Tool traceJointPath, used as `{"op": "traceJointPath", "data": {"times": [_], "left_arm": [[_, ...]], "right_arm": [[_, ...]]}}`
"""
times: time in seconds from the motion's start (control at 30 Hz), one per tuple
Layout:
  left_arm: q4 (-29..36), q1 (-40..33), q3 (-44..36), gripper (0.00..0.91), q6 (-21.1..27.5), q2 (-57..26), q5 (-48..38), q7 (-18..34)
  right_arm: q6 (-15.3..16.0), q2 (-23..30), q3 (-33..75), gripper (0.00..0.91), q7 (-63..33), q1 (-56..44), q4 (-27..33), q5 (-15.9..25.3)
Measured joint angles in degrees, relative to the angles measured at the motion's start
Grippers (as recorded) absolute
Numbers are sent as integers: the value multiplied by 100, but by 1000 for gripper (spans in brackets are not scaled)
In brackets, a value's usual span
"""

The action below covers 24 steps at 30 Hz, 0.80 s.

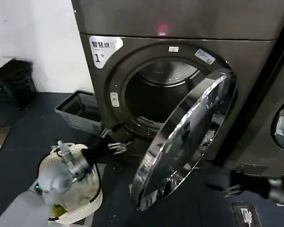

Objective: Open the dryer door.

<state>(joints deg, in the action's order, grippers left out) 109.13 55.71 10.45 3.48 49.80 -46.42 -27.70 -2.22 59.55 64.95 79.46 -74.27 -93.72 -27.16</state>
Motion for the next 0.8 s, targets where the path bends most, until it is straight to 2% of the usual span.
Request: {"op": "traceJointPath", "data": {"times": [0.27,0.43,0.67,0.8], "left_arm": [[232,-237,-553,907,0,2,26,-37],[258,-453,-1030,907,-55,56,21,-60],[396,-795,-1673,907,-113,82,36,-30],[447,-1014,-2067,907,-125,144,57,27]], "right_arm": [[159,335,1638,907,-1258,-231,23,92],[218,576,2308,907,-2624,-422,-231,82],[741,748,2918,907,-4989,-685,-714,198],[835,782,3306,907,-5808,-823,-841,516]]}}
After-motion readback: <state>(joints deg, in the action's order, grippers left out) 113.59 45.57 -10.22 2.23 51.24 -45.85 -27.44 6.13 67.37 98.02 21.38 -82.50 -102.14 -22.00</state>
